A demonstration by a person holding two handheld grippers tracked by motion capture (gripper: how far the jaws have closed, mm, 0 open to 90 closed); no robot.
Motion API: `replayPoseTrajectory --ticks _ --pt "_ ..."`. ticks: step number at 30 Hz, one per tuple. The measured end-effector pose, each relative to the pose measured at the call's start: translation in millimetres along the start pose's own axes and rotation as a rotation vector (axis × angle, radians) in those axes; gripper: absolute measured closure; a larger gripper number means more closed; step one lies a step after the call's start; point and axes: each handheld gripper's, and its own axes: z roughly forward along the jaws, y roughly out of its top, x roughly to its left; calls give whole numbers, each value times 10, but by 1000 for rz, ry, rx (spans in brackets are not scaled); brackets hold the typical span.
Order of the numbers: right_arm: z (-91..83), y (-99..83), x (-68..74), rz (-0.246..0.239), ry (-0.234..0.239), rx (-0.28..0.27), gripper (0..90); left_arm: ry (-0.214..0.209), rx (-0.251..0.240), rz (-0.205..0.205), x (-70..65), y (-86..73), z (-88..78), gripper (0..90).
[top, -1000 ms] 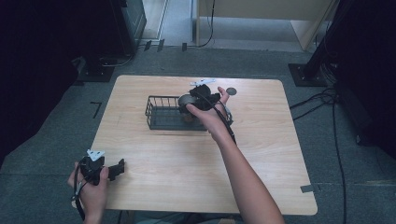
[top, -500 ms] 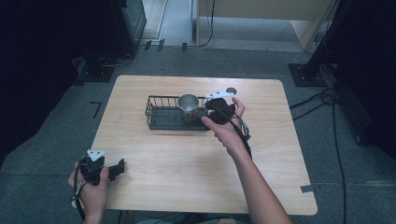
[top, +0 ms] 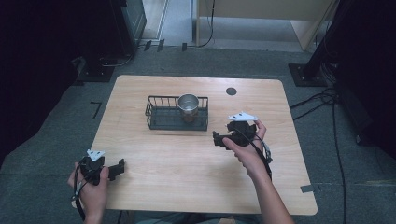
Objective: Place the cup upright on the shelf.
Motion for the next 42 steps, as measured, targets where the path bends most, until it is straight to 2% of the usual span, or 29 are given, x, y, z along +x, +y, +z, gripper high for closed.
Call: replayPoseTrajectory --ticks 1,4,10,12,14,15,19,20,22,25,27,29,39,42 --pt "0 0 0 0 0 0 0 0 0 0 0 0 0 0" --pt "-100 -159 -112 4 -29 -8 0 0 0 0 0 0 0 0" --pt "-178 -368 -274 26 -57 -4 0 0 0 0 0 0 0 0" --pt "-206 -496 -377 45 -79 4 0 0 0 -1 -1 0 0 0" --pt "-214 -529 -404 49 -83 4 0 0 0 -1 -1 0 0 0" --pt "-239 -624 -479 70 -94 7 0 0 0 -1 -1 0 0 0" --pt "-275 -743 -584 83 -118 14 0 0 0 -1 -1 0 0 0" --pt "-298 -818 -658 97 -134 17 0 0 0 -1 -1 0 0 0" --pt "-307 -846 -686 102 -140 18 0 0 0 0 0 0 0 0" --pt "-357 -1002 -807 134 -171 22 5 0 0 -1 -1 0 0 0" --pt "-372 -1072 -854 128 -189 21 5 0 0 0 0 0 0 0" --pt "-388 -1135 -903 148 -195 26 5 0 0 -1 -1 0 0 0" --pt "-459 -1388 -1089 168 -231 35 5 0 0 -1 -1 0 0 0" --pt "-495 -1505 -1157 190 -241 42 5 0 0 0 -1 0 0 0"
